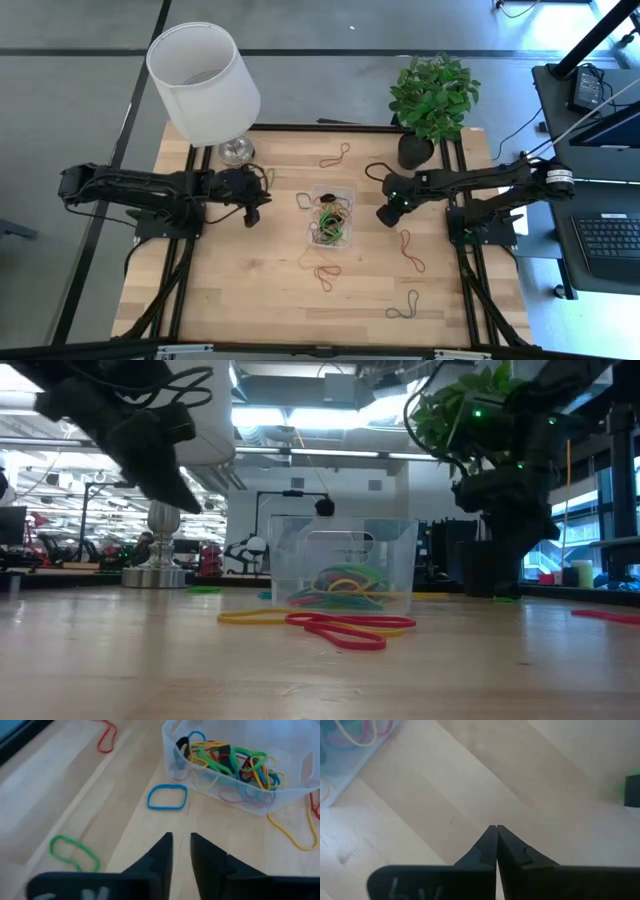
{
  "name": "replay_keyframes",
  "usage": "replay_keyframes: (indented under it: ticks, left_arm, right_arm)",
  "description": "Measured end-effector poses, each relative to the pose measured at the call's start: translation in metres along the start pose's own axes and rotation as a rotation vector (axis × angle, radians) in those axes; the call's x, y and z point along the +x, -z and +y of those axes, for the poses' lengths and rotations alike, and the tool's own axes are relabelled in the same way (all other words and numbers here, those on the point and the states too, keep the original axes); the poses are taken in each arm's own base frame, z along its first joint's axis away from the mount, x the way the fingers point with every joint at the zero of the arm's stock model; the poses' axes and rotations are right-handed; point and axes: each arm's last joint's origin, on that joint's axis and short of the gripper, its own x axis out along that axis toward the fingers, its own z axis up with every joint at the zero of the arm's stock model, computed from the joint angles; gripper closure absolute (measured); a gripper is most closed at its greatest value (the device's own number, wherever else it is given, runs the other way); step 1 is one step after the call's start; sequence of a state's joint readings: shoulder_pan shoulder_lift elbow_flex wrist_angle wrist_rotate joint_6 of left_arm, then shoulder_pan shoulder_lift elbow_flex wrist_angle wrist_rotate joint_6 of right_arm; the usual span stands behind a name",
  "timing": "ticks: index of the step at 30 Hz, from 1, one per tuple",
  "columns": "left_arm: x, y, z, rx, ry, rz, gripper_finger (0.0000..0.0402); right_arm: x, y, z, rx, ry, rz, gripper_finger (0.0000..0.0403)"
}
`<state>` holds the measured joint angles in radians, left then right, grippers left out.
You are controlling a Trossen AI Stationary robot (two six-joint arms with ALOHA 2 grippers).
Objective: Pick and place rubber bands into bin
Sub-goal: Put the top blue rubber band into the bin
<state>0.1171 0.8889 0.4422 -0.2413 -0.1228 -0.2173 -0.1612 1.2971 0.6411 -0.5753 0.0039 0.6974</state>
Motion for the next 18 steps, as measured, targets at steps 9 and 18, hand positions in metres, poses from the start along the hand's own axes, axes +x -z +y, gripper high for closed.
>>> replay_keyframes:
  ticks: [9, 18]
  left_arm:
    - [0.042, -0.048, -0.001, 0.187, -0.027, 0.103, 0.0258]
    - [0.115, -0.059, 0.021, 0.286, -0.05, 0.304, 0.0216]
  right_arm:
    - [0.006, 0.008, -0.008, -0.048, -0.066, -0.075, 0.0396]
    - [0.005, 0.005, -0.01, -0.087, -0.071, -0.097, 0.0396]
